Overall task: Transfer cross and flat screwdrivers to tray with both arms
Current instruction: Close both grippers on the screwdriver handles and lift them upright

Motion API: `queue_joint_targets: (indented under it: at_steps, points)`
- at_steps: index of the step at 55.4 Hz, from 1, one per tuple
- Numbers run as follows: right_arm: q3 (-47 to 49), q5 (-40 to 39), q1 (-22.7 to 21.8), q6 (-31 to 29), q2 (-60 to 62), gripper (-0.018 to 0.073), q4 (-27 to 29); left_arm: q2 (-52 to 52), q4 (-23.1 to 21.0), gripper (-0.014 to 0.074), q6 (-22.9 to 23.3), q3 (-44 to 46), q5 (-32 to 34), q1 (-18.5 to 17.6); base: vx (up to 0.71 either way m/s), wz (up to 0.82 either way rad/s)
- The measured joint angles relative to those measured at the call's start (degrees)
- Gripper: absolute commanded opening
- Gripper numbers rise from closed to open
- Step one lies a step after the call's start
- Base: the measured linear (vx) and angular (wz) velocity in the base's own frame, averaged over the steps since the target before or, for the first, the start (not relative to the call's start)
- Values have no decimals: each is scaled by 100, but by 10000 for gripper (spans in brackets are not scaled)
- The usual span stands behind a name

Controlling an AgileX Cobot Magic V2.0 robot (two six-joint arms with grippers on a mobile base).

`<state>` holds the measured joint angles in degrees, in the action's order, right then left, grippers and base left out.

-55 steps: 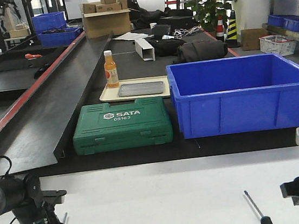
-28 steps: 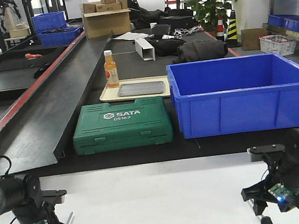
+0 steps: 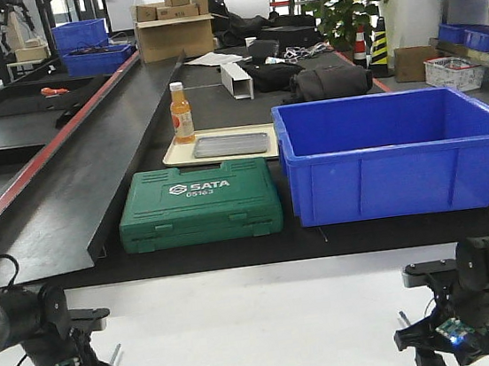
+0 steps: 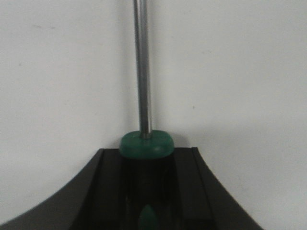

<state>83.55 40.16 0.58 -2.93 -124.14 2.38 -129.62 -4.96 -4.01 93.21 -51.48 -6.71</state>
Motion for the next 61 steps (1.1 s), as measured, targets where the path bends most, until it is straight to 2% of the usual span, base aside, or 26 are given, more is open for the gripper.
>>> queue_joint_targets:
  at_steps: [10,17,29,36,46,55,61]
  points:
    - [35,-14,0,0,-130,460,-31,-5,-17,245,0,0,57,0,0,0]
    - [47,-3,0,0,-131,384,-56,-5,-17,245,0,0,57,0,0,0]
    - [52,123,0,5,-135,141,-56,-5,-17,239,0,0,62,0,0,0]
    - [64,201,0,-15,-135,-15,-43,-5,-46,172,0,0,111,0,0,0]
    - [64,208,0,-44,-113,-12,21,2,-329,-9,-292,0,230,0,0,0]
    - [-11,417,0,-264,189,-11,437,206,-704,-6,-796,-19,236,0,0,0]
    - [-19,377,0,-420,701,-9,739,563,-787,-3,-921,-26,297,0,0,0]
